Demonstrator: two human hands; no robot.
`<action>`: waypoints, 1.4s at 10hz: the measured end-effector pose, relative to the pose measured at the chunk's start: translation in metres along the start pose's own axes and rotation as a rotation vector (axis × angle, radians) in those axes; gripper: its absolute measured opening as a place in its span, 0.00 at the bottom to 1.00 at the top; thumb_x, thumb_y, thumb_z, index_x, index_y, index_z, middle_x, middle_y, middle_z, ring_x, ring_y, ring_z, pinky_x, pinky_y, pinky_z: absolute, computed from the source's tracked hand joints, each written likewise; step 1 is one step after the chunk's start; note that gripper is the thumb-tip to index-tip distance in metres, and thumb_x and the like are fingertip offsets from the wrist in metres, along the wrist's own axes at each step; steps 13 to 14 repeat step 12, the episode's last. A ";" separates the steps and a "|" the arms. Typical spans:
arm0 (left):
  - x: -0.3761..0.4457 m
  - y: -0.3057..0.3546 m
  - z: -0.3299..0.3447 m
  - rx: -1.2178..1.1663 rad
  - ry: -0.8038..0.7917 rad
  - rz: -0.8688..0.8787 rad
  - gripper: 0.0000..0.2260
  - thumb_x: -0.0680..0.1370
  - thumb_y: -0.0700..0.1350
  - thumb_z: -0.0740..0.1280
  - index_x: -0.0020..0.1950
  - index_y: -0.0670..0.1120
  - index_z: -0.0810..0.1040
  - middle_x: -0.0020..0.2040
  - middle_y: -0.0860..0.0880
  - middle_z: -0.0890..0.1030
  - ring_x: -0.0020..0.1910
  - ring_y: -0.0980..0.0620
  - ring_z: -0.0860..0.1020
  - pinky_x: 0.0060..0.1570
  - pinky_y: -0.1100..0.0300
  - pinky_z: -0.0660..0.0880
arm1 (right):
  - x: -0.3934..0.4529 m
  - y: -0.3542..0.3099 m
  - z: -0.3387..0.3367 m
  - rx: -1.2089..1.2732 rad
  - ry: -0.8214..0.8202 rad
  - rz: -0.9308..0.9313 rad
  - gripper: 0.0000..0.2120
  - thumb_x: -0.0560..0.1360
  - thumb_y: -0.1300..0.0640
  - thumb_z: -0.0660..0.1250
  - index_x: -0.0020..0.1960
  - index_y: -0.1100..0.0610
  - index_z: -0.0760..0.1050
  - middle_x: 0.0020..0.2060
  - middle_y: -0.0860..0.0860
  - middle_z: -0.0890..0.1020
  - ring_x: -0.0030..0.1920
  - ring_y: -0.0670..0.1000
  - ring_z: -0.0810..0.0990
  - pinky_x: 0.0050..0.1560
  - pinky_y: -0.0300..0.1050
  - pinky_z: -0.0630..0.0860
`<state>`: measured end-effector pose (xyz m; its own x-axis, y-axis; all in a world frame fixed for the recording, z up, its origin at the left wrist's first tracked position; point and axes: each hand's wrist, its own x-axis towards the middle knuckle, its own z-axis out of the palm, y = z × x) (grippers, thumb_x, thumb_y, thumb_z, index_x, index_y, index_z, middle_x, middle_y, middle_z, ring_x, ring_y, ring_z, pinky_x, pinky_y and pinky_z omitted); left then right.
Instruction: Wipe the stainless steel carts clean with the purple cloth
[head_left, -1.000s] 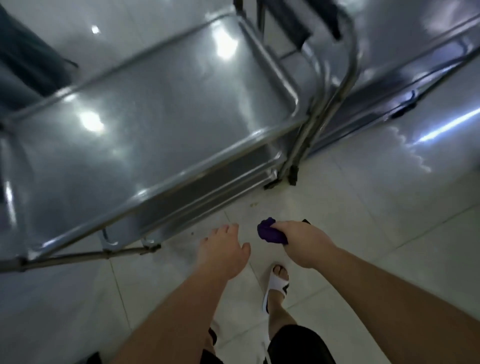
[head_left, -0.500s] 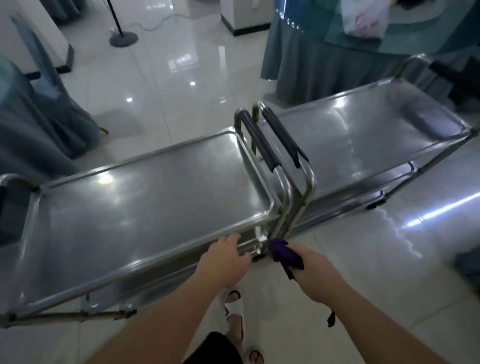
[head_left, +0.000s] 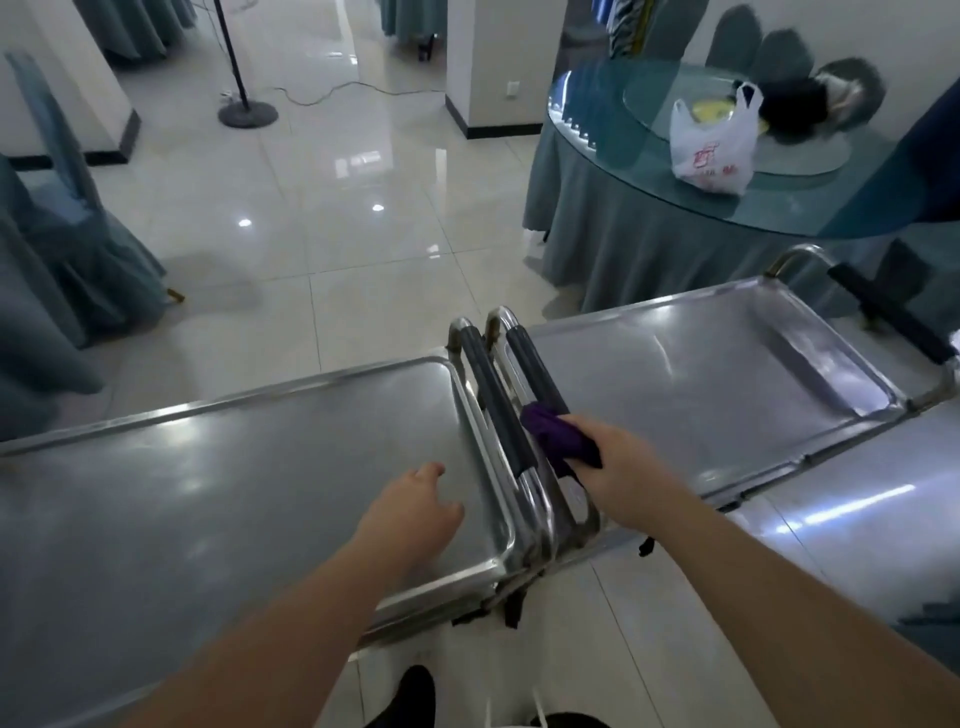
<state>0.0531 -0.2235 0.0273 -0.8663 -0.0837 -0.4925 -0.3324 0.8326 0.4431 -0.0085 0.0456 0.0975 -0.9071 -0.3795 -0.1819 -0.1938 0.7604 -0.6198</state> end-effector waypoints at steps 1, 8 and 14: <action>0.013 0.008 -0.002 -0.028 0.046 -0.057 0.29 0.82 0.56 0.64 0.83 0.49 0.64 0.79 0.45 0.71 0.76 0.44 0.70 0.73 0.51 0.68 | 0.047 0.006 -0.011 -0.058 -0.024 -0.129 0.21 0.80 0.54 0.69 0.70 0.41 0.73 0.52 0.40 0.83 0.49 0.44 0.81 0.55 0.48 0.80; -0.015 0.129 0.078 -0.157 0.262 -0.542 0.28 0.82 0.53 0.64 0.82 0.51 0.66 0.75 0.48 0.74 0.72 0.45 0.73 0.71 0.49 0.71 | 0.110 0.150 0.022 -0.710 -0.693 -0.935 0.46 0.79 0.48 0.67 0.81 0.35 0.36 0.82 0.37 0.39 0.83 0.50 0.41 0.78 0.51 0.33; -0.001 0.130 0.064 -0.015 0.327 -0.341 0.23 0.82 0.56 0.61 0.76 0.51 0.70 0.70 0.49 0.76 0.66 0.47 0.76 0.65 0.50 0.75 | 0.085 0.102 0.001 -0.420 -0.528 -0.537 0.37 0.77 0.48 0.61 0.83 0.41 0.51 0.83 0.41 0.51 0.82 0.48 0.48 0.80 0.48 0.43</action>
